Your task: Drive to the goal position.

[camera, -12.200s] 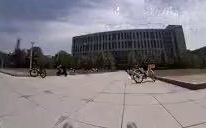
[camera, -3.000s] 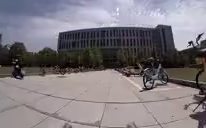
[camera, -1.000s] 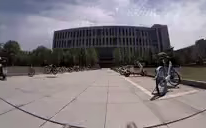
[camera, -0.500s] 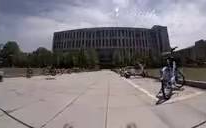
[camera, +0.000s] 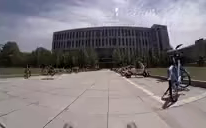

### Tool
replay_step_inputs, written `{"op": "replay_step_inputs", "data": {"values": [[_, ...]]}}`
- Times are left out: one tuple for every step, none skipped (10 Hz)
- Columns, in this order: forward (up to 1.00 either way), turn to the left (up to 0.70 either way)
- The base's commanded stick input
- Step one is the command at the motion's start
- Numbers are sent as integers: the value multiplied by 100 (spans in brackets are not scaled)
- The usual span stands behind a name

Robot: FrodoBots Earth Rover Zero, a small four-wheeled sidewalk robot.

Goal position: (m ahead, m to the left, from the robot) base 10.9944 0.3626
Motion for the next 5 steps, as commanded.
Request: {"op": "replay_step_inputs", "data": {"values": [[45, 0], [45, 0], [45, 0], [45, 0], [45, 0]]}}
